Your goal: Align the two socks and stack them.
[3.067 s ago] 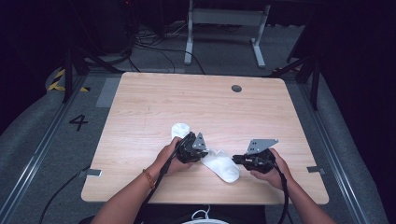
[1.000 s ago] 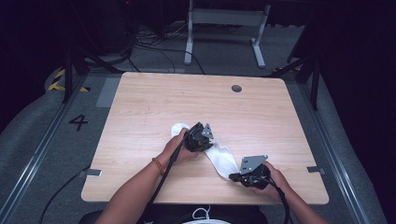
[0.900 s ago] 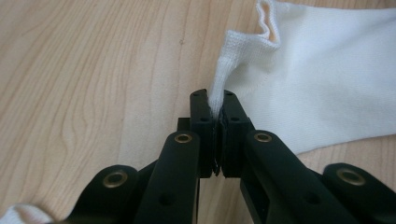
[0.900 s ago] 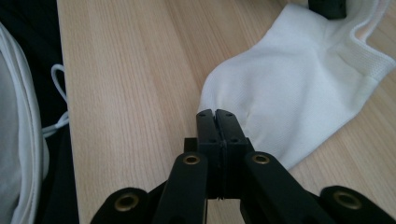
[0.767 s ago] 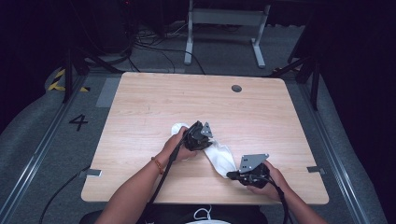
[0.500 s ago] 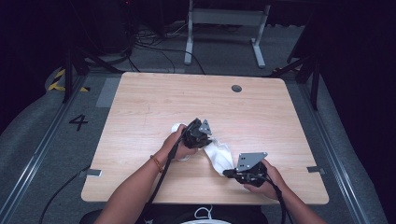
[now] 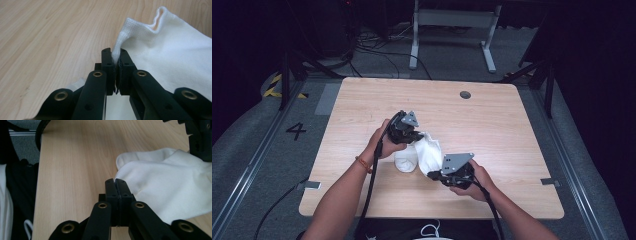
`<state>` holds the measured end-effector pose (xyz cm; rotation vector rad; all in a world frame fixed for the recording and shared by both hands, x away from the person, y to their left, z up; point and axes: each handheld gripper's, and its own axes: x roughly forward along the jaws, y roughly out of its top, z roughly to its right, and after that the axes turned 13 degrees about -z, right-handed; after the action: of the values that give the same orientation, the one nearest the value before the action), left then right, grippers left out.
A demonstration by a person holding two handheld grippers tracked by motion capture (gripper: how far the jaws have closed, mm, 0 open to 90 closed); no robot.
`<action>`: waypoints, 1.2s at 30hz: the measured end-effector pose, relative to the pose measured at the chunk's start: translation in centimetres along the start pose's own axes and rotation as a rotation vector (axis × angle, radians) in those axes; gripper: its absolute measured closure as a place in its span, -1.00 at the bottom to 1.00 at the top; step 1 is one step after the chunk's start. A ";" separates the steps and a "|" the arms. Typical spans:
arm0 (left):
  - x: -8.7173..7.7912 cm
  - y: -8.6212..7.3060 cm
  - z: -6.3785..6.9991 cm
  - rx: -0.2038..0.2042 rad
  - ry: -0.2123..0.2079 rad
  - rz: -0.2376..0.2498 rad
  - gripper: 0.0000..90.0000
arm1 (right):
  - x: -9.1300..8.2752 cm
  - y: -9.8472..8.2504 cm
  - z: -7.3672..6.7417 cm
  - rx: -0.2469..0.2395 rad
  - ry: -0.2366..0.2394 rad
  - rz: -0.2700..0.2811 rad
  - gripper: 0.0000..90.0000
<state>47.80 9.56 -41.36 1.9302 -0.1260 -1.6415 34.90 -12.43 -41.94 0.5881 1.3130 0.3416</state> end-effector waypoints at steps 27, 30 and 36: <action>2.3 -6.0 -4.6 -0.122 -0.018 -0.133 0.90 | 8.9 3.7 1.8 0.004 0.079 -0.128 1.00; 2.1 -6.0 -3.9 -0.115 -0.027 -0.145 0.90 | 8.4 2.9 1.8 -0.002 0.094 -0.137 1.00; 2.4 -5.5 -1.8 -0.094 -0.051 -0.132 0.90 | 6.3 0.8 1.6 -0.022 0.103 -0.190 1.00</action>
<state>48.39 13.65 -46.05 1.8605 0.0590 -1.7512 38.03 -8.63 -46.25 0.4281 1.4504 0.2323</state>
